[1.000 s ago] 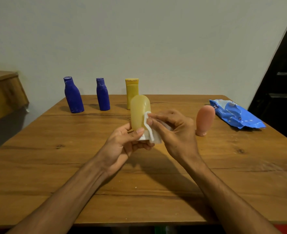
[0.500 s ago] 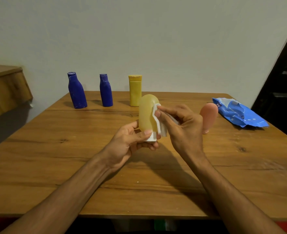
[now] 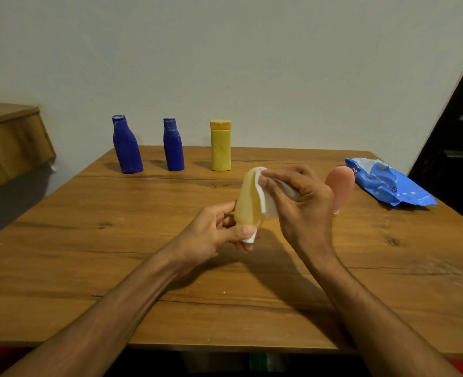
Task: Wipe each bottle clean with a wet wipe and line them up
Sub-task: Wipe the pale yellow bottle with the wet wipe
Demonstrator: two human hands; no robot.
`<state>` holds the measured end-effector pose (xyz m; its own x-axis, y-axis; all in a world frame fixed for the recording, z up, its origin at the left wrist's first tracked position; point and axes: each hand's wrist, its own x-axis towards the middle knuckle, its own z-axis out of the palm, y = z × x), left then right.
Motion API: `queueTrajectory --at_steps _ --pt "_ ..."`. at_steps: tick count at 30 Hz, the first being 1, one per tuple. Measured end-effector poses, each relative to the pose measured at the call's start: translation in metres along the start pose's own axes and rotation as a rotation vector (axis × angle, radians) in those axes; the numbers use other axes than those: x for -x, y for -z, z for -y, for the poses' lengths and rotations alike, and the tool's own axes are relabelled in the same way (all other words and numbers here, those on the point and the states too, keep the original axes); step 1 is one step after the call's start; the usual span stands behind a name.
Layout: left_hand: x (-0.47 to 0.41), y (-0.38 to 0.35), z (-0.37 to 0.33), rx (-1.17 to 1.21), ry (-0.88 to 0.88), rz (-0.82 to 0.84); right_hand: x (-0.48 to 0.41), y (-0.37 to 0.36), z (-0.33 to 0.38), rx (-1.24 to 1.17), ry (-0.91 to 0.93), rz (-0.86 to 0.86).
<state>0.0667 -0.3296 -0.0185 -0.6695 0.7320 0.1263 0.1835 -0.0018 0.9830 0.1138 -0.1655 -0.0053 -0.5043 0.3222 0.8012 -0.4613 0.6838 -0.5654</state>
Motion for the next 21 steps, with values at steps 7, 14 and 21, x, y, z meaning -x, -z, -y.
queueTrajectory --at_steps 7,14,21 --pt "0.0 0.003 0.002 -0.031 -0.04 -0.022 0.006 -0.002 0.002 0.038 0.106 0.105" --pt "-0.001 -0.001 0.005 -0.12 -0.056 -0.023 0.004 -0.002 0.001 0.069 0.103 0.044" --pt "-0.002 -0.002 0.003 -0.174 -0.069 -0.183 0.015 -0.007 0.005 0.273 0.305 0.393"
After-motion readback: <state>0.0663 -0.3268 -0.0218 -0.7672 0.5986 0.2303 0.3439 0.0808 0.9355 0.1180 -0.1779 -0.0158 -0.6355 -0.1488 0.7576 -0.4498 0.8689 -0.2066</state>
